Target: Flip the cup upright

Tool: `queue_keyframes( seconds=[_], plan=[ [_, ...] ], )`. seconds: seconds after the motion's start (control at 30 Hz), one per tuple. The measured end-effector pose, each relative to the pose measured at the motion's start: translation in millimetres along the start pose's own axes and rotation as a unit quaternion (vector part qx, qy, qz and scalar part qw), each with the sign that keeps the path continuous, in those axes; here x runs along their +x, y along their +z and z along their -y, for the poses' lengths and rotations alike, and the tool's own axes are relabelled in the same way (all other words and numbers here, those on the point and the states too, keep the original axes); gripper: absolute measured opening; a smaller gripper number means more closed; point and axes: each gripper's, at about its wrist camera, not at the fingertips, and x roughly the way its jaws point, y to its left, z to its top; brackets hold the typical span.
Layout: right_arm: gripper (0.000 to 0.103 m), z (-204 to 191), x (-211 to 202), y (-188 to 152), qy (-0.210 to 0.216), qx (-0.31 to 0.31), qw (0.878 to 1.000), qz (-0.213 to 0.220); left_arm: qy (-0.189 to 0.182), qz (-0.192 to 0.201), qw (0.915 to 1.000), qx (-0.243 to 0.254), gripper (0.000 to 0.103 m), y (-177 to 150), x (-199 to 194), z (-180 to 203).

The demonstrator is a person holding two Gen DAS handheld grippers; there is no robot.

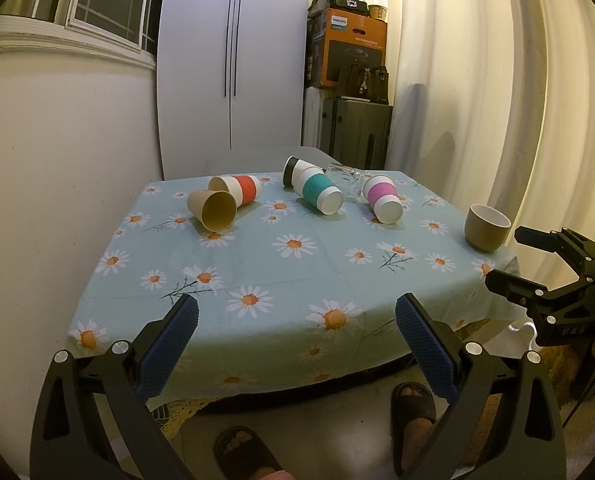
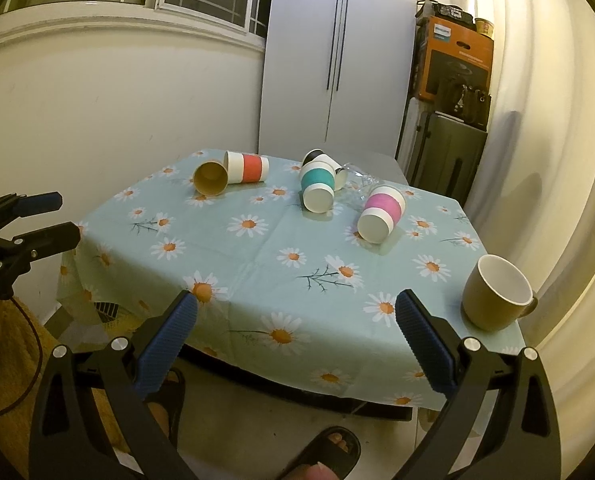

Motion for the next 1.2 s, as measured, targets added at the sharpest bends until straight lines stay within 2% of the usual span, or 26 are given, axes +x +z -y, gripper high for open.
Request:
queue_keyframes(
  seconds=[0.33, 0.53, 0.63, 0.73, 0.8, 0.97, 1.13, 1.2],
  plan=[
    [0.098, -2, 8, 3, 0.006, -0.004, 1.000, -0.016, 0.004, -0.012, 0.9999, -0.005, 0.096, 0, 6, -3],
    [0.098, 4, 21, 17, 0.037, 0.015, 0.999, -0.036, 0.006, -0.039, 0.9991, -0.018, 0.096, 12, 20, -15],
    [0.098, 7, 32, 28, 0.049, 0.023, 0.997, -0.047, 0.007, -0.060, 0.9971, -0.047, 0.096, 22, 33, -28],
    [0.098, 12, 44, 46, 0.059, 0.026, 0.996, -0.056, -0.006, -0.096, 0.9909, -0.095, 0.096, 38, 54, -46],
    [0.098, 15, 52, 59, 0.067, 0.031, 0.996, -0.056, -0.026, -0.120, 0.9837, -0.131, 0.096, 54, 70, -60],
    [0.098, 24, 83, 97, 0.095, 0.056, 0.991, -0.074, -0.022, -0.169, 0.9653, -0.198, 0.096, 96, 116, -93],
    [0.098, 26, 123, 127, 0.131, 0.079, 0.983, -0.100, -0.031, -0.240, 0.9228, -0.300, 0.096, 122, 182, -142],
    [0.098, 24, 134, 133, 0.138, 0.078, 0.982, -0.106, -0.028, -0.261, 0.9130, -0.312, 0.096, 130, 207, -157]
  ],
)
